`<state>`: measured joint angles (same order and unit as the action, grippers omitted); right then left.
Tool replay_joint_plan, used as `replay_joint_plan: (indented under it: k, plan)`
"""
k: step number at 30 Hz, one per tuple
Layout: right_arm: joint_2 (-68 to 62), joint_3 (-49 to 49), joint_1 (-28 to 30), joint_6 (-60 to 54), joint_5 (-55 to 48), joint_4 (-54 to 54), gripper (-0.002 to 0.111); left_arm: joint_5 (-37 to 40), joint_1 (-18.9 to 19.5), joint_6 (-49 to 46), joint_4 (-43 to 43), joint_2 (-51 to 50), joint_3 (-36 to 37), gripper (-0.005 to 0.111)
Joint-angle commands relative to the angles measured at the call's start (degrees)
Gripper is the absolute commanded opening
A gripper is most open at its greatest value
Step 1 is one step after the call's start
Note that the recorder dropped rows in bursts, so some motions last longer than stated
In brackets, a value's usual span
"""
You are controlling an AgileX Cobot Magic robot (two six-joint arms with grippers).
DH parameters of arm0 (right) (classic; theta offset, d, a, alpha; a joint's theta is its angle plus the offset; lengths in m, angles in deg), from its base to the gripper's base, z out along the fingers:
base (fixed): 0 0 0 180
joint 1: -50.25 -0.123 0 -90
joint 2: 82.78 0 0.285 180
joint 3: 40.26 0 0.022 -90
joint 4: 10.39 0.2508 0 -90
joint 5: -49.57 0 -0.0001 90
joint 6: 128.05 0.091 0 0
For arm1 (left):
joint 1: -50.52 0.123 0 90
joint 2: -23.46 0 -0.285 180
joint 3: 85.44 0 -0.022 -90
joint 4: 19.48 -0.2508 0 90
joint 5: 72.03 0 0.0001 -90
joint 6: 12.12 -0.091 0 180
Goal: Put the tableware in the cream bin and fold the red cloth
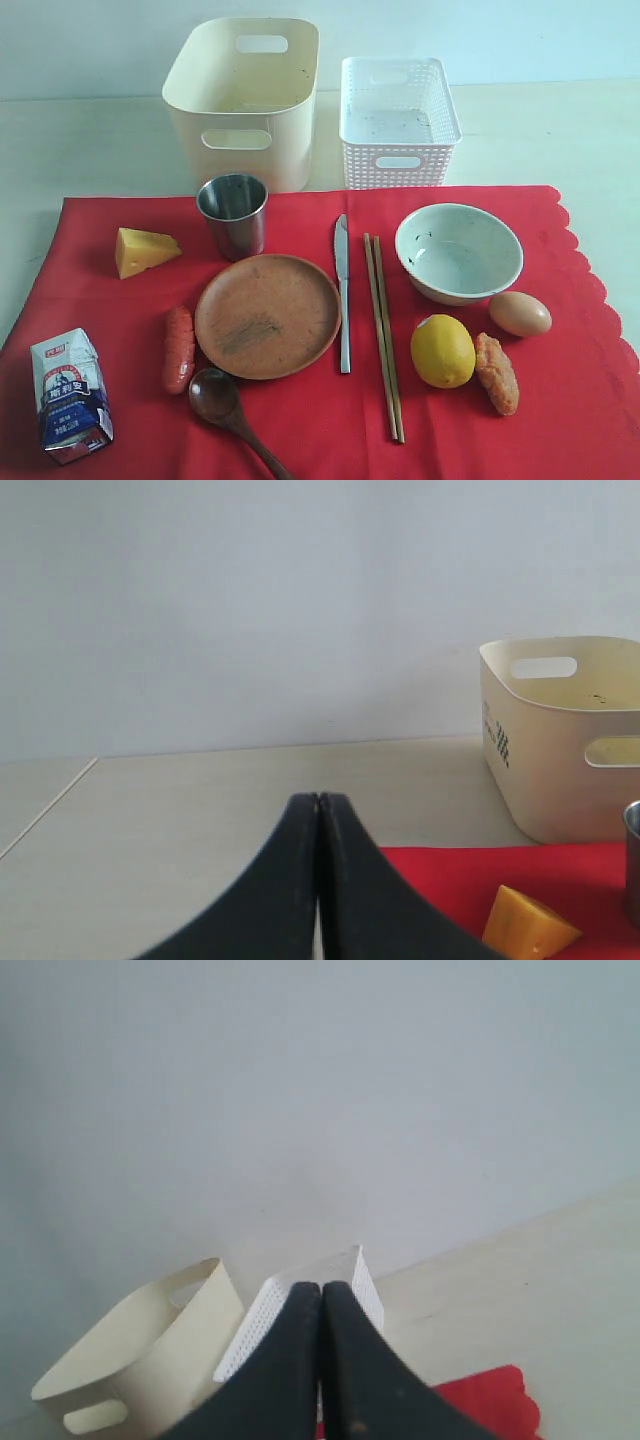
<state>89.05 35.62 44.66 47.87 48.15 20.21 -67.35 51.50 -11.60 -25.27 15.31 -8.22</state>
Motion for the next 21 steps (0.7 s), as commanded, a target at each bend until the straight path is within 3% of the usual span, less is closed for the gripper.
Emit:
replay_joint_plan:
  k: [1,7,18,21]
  plan:
    - [-0.34,-4.37,0.32,-3.62,1.84,0.05,0.000,0.09,0.06,0.19,-0.09,0.37,0.00,0.000]
    - [-10.87,-7.91,0.32,-4.51,1.41,0.05,0.000,0.09,0.06,0.19,-0.09,0.37,0.00,0.000]
    - [-44.14,-15.81,0.32,-6.41,-8.84,-0.21,0.000,0.09,0.06,0.19,-0.09,0.37,0.00,0.000]
    - [-51.13,-16.24,0.32,-7.38,-9.59,-0.21,0.005,0.09,0.06,0.19,-0.09,0.37,0.00,0.000]
